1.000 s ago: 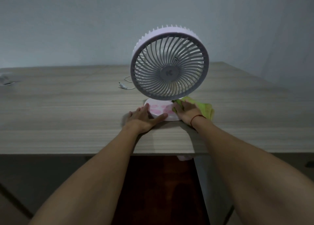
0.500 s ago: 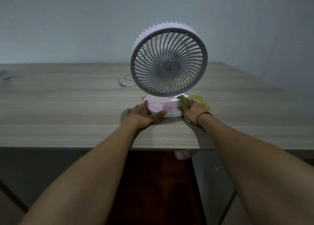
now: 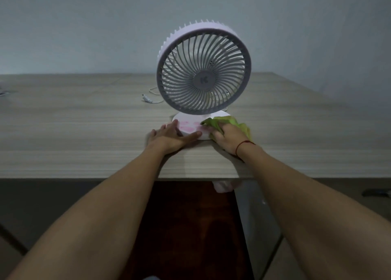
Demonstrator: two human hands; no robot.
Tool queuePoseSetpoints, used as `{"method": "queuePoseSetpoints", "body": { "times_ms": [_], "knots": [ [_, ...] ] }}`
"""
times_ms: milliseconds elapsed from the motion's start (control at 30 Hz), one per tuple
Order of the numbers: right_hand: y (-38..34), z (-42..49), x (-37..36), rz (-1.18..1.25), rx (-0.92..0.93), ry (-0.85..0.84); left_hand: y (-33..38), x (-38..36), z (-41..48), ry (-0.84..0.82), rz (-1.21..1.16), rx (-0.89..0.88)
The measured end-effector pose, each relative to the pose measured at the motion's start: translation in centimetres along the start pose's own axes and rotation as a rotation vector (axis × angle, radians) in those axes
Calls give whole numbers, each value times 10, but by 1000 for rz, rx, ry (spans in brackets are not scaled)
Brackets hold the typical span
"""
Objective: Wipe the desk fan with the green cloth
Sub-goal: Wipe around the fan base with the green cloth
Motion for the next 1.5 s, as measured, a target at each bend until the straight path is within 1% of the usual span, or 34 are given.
{"method": "queuePoseSetpoints", "body": {
  "times_ms": [133, 233, 333, 433, 500, 700, 800, 867, 933, 1033, 1200, 1400, 1500],
  "knots": [
    [32, 5, 13, -14, -123, -7, 0, -2, 0, -41, -8, 4],
    [39, 26, 17, -34, -202, -43, -1, 0, 5, -81, -2, -19],
    [29, 42, 9, 27, -171, -25, 0, -1, 8, -90, 20, -19],
    [8, 43, 1, 23, -81, -1, 1, -2, 10, -80, 32, -10],
    [-4, 39, -5, 29, -55, 34, 1, -3, 8, -70, 40, -5],
    [-11, 10, -7, 205, -68, 78, 0, 2, 8, -58, 41, 7],
    [7, 6, 4, 140, -138, 99, 0, -1, 6, -61, 37, -2],
    [19, 10, 10, 108, -216, 70, 0, -1, 7, -63, 31, -9],
    [22, 19, 14, 90, -247, 44, -2, -1, 9, -79, 19, -14],
    [13, 40, 12, 23, -220, 24, -4, -2, 14, -102, 6, -23],
    [-16, 46, -3, 62, -174, -27, -5, -4, 18, -66, 13, 0],
    [-12, 15, -4, 218, -106, 54, -4, 2, 12, -66, 13, 15],
    [-1, -2, 8, 208, -117, 118, -2, 2, 7, -74, 6, 10]
  ]
}}
Point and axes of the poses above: each hand's wrist, its own z-axis towards the middle knuckle, its own x-axis out of the back of the hand, y = z × x, the point moved 2 cm from there along z, towards the middle knuckle, and after that the axes turned 2 degrees about -x, right-handed, at the moved point
